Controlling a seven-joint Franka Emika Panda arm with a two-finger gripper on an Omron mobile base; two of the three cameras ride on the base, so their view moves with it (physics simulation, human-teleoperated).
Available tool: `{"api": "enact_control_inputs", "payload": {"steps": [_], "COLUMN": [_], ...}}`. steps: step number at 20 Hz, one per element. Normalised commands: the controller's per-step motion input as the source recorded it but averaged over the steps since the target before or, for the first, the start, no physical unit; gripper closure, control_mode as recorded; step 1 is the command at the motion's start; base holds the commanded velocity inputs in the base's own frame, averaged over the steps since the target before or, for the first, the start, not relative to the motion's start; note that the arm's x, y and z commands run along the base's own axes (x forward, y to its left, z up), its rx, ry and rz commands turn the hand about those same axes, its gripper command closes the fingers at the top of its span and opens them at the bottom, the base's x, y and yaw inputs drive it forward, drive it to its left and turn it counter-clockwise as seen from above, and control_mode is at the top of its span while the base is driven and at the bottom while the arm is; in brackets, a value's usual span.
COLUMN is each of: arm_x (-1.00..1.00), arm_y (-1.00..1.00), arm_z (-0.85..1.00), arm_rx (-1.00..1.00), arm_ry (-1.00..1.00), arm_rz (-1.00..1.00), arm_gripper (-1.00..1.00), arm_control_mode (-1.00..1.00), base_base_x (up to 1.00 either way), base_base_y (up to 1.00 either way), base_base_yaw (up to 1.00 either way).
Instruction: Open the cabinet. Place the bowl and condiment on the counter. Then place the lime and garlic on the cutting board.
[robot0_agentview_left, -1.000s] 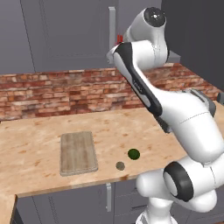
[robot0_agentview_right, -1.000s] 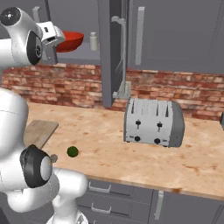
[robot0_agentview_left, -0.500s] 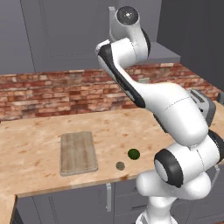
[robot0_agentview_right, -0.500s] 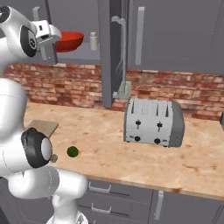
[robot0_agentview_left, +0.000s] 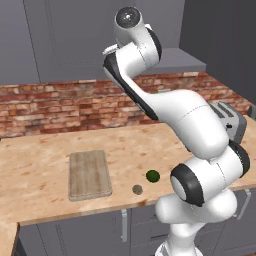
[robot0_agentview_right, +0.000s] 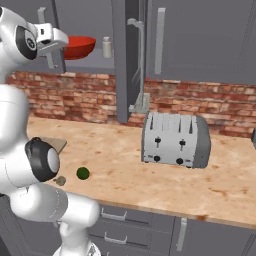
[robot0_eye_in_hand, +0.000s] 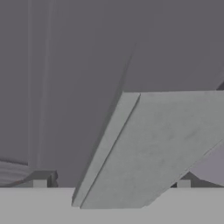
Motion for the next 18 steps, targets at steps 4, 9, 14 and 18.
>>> {"api": "enact_control_inputs", "payload": {"steps": [4,9,14,18], "arm_x": [0.26,0.39,0.8,0.39], "arm_y": [0.21,0.23,0.06,0.19], "arm_z": [-0.43,-0.52,-0.44,-0.33], "arm_rx": [0.07,0.01,0.03,0.03], "arm_ry": [-0.04,-0.16,-0.01,0.0], "arm_rz": [0.0,0.0,0.0,-0.01], "arm_gripper": [-1.0,-1.0,-1.0,-1.0], "arm_control_mode": [-1.0,-1.0,-1.0,-1.0], "base_base_x": [0.0,0.0,0.0,0.0], "base_base_y": [0.0,0.0,0.0,0.0], "base_base_yaw": [0.0,0.0,0.0,0.0]}}
